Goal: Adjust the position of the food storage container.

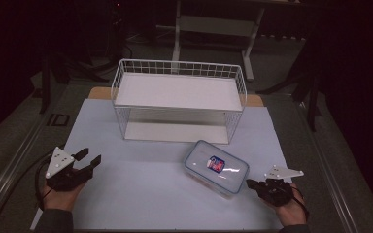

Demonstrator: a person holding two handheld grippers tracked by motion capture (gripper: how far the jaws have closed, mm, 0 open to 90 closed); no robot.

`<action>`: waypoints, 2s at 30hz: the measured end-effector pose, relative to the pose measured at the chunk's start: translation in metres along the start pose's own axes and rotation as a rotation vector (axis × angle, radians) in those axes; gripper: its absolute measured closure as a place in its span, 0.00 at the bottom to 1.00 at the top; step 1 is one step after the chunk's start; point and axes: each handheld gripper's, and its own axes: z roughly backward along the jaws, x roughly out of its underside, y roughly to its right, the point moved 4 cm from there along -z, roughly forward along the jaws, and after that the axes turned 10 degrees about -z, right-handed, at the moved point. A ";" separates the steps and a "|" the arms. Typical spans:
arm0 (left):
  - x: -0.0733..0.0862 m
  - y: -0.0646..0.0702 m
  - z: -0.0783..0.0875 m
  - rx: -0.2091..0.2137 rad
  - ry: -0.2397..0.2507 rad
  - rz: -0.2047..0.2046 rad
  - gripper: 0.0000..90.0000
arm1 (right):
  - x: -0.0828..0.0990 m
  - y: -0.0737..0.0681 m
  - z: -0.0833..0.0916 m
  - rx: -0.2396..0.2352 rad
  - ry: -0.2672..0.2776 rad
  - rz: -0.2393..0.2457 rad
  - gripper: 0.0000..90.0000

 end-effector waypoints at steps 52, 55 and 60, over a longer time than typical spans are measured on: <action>0.000 0.001 -0.005 0.007 -0.006 -0.008 0.53 | -0.028 0.007 -0.026 0.108 0.022 -0.084 1.00; 0.001 0.001 -0.006 0.007 -0.008 -0.007 0.52 | -0.033 0.007 -0.030 0.113 0.016 -0.076 1.00; 0.000 0.002 -0.006 0.013 -0.009 -0.014 0.53 | -0.052 0.001 -0.049 0.127 -0.005 -0.056 1.00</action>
